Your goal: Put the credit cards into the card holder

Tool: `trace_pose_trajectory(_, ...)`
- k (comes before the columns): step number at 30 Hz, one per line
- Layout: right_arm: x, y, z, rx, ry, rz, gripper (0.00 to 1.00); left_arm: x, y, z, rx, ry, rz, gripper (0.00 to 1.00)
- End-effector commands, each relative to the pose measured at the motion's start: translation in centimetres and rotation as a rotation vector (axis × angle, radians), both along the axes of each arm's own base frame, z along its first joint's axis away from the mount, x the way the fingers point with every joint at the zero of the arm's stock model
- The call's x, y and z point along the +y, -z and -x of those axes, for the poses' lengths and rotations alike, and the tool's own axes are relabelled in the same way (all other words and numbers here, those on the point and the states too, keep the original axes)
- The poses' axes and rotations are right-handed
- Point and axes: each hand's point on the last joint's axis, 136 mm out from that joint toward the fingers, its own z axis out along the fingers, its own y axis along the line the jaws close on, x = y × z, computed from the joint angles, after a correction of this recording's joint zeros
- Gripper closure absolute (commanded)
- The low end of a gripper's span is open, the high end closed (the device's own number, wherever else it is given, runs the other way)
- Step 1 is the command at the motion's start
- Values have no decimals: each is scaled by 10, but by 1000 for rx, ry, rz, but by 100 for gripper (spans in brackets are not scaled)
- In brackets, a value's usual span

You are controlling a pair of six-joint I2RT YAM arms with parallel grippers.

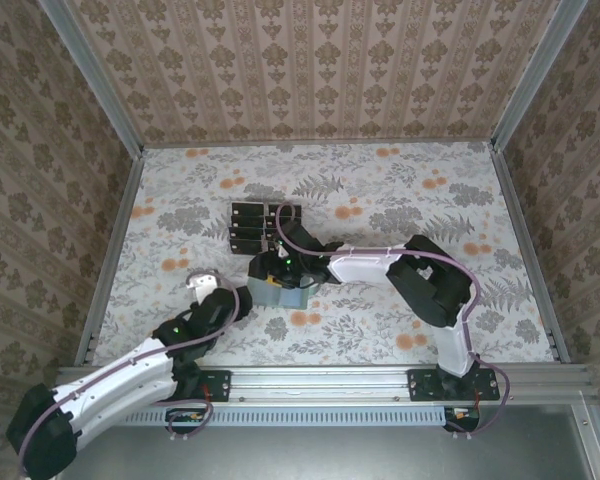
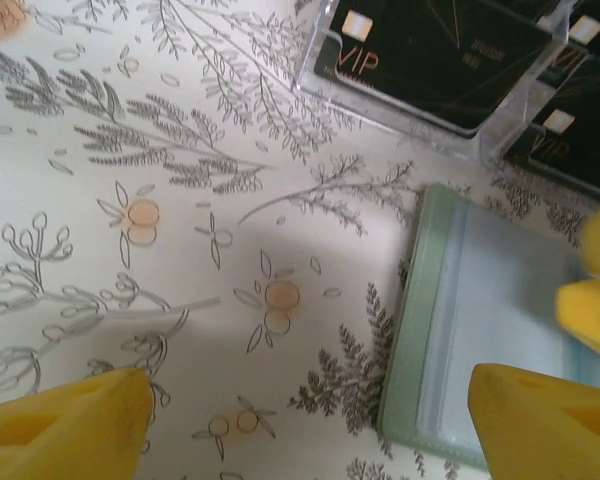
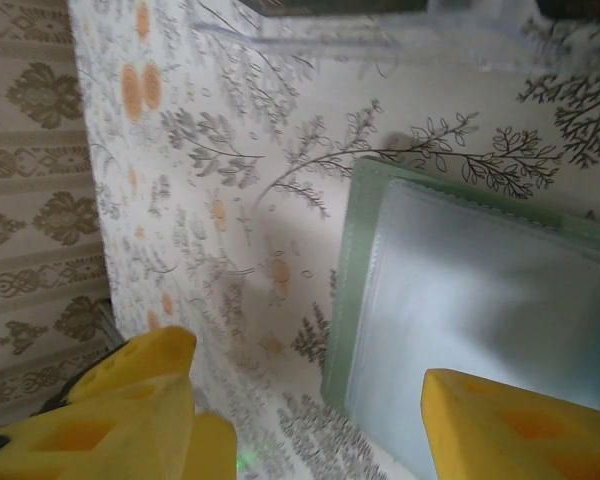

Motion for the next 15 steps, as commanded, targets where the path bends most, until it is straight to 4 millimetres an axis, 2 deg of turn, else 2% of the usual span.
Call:
trace_pose_trajectory(1,-27,-60,-15,-135,2,19,37,-5,-27,-17,-15,31,35,12)
trace_pose_trajectory(4,-66,-76,-30,-216,43,161,36,0,-46,-37,-22,23,57,0)
trace_pose_trajectory(8,-113,-87,-53,-320,87,413,36,11,-72,-73,-24,11,67,0)
trace_pose_trajectory(12,-134,-92,-73,-387,87,560,35,20,-92,-113,-48,13,138,0)
trace_pose_trajectory(15,-136,-86,-84,-389,68,598,35,29,-97,-145,-68,-17,309,0)
